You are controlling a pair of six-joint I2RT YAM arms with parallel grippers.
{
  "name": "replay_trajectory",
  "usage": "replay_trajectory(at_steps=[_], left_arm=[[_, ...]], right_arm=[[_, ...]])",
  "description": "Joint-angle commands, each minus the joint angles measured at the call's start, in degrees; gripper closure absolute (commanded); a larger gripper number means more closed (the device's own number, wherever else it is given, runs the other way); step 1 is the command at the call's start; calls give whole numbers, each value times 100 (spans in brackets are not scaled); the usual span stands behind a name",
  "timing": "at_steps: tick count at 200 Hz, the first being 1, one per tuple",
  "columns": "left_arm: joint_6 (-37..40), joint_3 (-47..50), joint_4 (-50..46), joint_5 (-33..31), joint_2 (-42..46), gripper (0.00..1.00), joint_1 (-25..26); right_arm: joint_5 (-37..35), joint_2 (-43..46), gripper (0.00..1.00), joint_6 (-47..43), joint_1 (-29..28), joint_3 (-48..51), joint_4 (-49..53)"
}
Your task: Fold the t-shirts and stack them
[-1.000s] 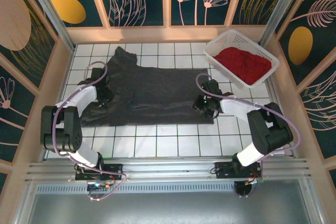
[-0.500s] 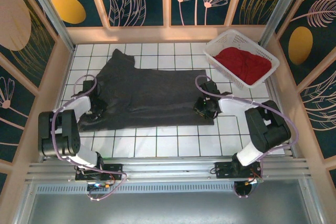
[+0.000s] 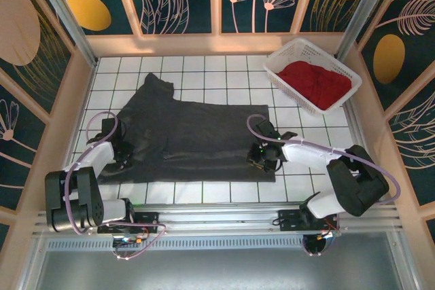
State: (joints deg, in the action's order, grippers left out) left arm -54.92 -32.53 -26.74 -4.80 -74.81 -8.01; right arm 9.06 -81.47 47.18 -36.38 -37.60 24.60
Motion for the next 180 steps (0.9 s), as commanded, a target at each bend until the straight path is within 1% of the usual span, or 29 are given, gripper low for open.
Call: replay_trajectory(at_steps=[1,17,30,52,70,79,87,108,120,138,157,180], left_arm=[[-315,112,-905,-418,88,80,-91],[-492,-249,-1104,-617,300,79,-95],[-649,-654,-1168,-672,363,75,-90],[-711,-1479,-803,-277,-8,68,-86],[-400,-2257,-378,167,-781,62,-62],[-150,-2899,-340,269,-1281,62,-11],[167,-3383,-225,378,-1729,62,65],[907,-4725,-162,494,-2942,63,218],[1165,-5341,-60,590,-3492,63,255],[1380,-6018,287,918,-4163,63,280],[1639,-6796,431,906,-4833,65,356],[1931,-7653,507,908,-5578,66,414]], right_arm=[[-222,-64,64,248,-150,267,1554],[-535,263,63,233,-141,-44,1662],[-785,576,60,169,-112,-328,1529],[-1080,802,53,-70,71,-856,1047],[-1095,597,52,-333,367,-1205,473],[-1029,446,52,-459,473,-1318,112],[-738,302,52,-549,743,-1404,-228],[-419,-150,52,-836,1060,-1734,-887],[-414,-488,52,-1036,1164,-2097,-935],[-364,-1023,52,-1258,1319,-2659,-856],[-309,-1458,52,-1358,1446,-3104,-769],[-249,-1788,52,-1378,1512,-3429,-699]])
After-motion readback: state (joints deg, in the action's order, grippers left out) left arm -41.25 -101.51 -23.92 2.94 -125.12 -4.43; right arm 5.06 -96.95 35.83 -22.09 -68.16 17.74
